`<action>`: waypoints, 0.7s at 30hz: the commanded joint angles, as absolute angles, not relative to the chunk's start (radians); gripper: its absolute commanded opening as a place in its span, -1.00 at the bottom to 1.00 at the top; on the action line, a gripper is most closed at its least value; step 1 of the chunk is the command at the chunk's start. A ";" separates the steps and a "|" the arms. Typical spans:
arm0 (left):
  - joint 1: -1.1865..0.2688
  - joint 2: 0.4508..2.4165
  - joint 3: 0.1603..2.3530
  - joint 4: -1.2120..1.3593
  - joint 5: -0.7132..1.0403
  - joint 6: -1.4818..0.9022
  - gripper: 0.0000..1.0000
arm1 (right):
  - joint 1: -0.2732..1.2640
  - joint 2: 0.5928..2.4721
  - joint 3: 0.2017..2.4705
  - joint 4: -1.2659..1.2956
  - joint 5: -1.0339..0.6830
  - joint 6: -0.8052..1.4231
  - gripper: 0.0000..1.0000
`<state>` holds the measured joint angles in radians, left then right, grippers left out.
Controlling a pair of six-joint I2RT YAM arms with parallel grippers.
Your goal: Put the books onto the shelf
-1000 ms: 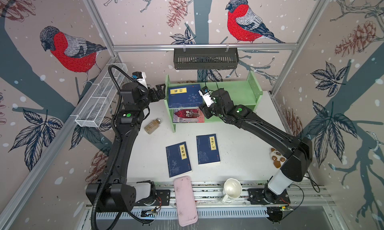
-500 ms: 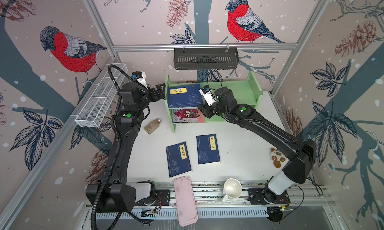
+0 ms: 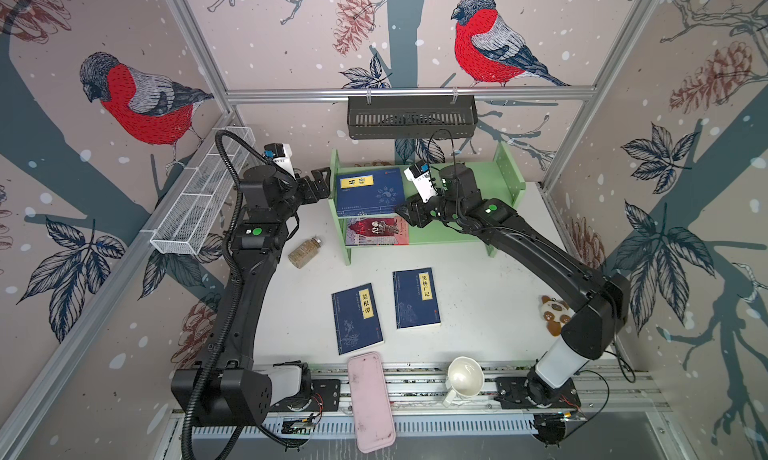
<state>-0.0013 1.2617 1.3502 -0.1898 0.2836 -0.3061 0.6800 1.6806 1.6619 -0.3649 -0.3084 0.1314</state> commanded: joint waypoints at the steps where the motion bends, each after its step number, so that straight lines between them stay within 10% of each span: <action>1: 0.003 1.255 1.347 -0.144 0.275 -0.300 0.93 | 0.681 1.680 1.664 -0.355 -0.351 0.151 0.11; 21: 0.002 1.255 1.345 -0.139 0.273 -0.299 0.93 | 0.674 1.658 1.647 -0.360 -0.325 0.163 0.08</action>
